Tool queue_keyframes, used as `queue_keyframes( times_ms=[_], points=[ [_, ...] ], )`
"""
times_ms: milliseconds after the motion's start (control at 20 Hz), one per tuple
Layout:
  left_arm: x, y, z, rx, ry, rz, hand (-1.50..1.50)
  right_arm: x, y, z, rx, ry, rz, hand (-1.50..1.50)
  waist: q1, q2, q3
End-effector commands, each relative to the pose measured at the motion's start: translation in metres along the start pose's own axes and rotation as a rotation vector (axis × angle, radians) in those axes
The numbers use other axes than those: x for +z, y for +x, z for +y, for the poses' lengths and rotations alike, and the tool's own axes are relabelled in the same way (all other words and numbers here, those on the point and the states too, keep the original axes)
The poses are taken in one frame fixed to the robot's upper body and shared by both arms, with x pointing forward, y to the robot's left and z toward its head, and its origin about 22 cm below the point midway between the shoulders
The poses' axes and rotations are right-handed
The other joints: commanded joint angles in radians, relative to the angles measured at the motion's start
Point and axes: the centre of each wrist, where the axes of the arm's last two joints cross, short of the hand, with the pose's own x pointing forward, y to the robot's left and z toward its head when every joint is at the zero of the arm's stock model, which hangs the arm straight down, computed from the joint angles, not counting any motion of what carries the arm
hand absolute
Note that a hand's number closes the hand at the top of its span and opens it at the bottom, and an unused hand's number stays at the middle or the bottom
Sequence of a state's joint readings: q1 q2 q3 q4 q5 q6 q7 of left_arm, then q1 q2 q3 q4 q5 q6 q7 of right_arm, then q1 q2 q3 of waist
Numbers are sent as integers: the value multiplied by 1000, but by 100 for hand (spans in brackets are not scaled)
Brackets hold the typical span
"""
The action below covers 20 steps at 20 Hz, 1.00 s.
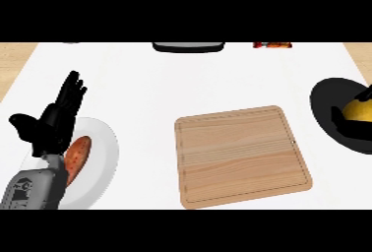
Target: Pick the lemon from the cutting board and place it in the pan
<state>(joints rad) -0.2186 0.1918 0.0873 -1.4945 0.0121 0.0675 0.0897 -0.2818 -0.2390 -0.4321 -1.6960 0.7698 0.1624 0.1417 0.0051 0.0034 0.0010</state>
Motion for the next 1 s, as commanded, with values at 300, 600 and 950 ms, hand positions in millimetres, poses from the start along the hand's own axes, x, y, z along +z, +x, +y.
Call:
queue_keyframes(
  times_ms=[300,600,950],
  points=[
    [-9,10,-9,16,-24,-29,0,-55,-106,-4,231,-106,54,150,31,12,2],
    [-13,10,-22,1,-49,-23,0,-72,-138,-3,219,-129,105,150,55,25,5],
    [-14,18,-7,22,-72,-42,0,-71,-160,-5,63,-15,219,-150,73,26,7]
  ],
)
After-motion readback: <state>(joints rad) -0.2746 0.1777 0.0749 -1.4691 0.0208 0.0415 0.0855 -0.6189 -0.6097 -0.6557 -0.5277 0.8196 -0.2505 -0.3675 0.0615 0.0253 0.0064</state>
